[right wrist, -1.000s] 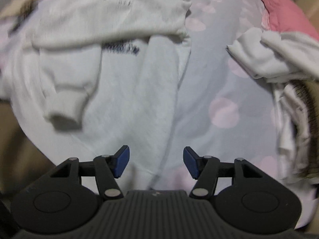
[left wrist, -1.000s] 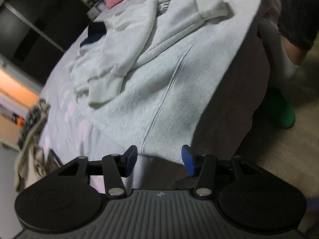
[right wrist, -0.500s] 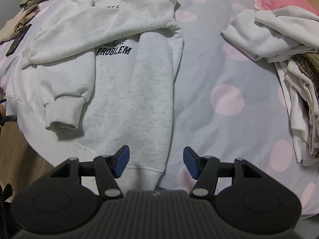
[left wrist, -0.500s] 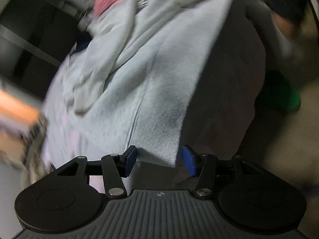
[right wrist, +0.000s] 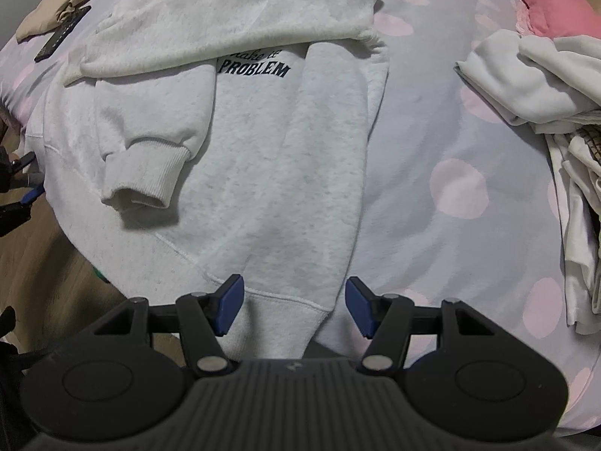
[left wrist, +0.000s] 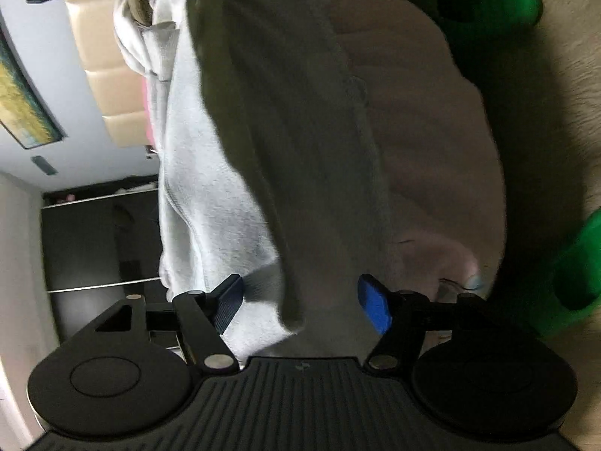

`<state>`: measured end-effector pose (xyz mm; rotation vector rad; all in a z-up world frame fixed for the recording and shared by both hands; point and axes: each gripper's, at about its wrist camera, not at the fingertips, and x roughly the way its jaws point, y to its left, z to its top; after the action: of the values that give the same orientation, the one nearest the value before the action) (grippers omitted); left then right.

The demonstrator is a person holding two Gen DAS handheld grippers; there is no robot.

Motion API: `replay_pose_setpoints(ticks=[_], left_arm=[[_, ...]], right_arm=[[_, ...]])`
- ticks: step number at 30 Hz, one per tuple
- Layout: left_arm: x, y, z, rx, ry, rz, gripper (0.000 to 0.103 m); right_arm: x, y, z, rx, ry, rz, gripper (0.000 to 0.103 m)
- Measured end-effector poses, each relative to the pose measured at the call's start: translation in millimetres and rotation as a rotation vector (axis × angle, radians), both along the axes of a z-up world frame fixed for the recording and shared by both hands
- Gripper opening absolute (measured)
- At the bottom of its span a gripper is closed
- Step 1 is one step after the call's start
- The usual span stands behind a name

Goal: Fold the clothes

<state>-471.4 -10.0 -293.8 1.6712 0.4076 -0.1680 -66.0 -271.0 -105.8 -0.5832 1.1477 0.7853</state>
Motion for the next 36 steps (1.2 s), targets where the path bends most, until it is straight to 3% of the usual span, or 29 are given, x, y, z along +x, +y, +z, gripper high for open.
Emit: replay_pose_setpoints(ticks=[4, 7, 10, 12, 13, 15, 19, 24, 28, 32, 36], left_arm=[[10.4, 0.5, 12.8, -0.039, -0.119, 0.012, 0.067], [15.0, 6.8, 7.3, -0.015, -0.121, 0.013, 0.066], [17.5, 12.8, 0.9, 0.006, -0.108, 0.019, 0.053], [19.1, 8.6, 10.6, -0.036, -0.111, 0.034, 0.035], [19.2, 4.6, 20.6, -0.079, -0.102, 0.044, 0.033], [20.6, 1.8, 43.0, -0.185, -0.072, 0.069, 0.016], [24.8, 0.9, 87.5, -0.365, -0.07, 0.104, 0.006], [40.8, 14.3, 150.7, -0.563, -0.016, 0.218, 0.004], [59.7, 31.2, 208.7, -0.711, 0.103, 0.309, 0.004], [74.7, 50.9, 245.0, -0.802, 0.201, 0.364, 0.004], [96.0, 65.8, 278.7, -0.956, 0.216, 0.432, 0.004]], right_arm=[[-0.7, -2.1, -1.0, -0.004, 0.007, 0.0, 0.063], [-0.9, -2.8, -2.3, -0.007, 0.012, 0.002, 0.063], [-1.6, -2.7, -2.4, -0.006, 0.01, 0.001, 0.063], [-2.7, -2.6, -2.4, -0.008, 0.008, 0.004, 0.063], [-3.3, -2.4, -2.7, -0.009, 0.007, 0.006, 0.063], [-3.8, -1.9, -3.5, -0.013, 0.008, 0.011, 0.063], [-4.7, -0.7, -3.0, -0.017, -0.003, 0.013, 0.063], [-10.4, 2.2, -0.9, 0.001, -0.023, 0.047, 0.063], [-19.4, 6.8, 4.0, 0.041, -0.054, 0.118, 0.063], [-30.2, 12.2, 12.2, 0.088, -0.097, 0.194, 0.063], [-34.3, 14.6, 12.3, 0.087, -0.11, 0.224, 0.063]])
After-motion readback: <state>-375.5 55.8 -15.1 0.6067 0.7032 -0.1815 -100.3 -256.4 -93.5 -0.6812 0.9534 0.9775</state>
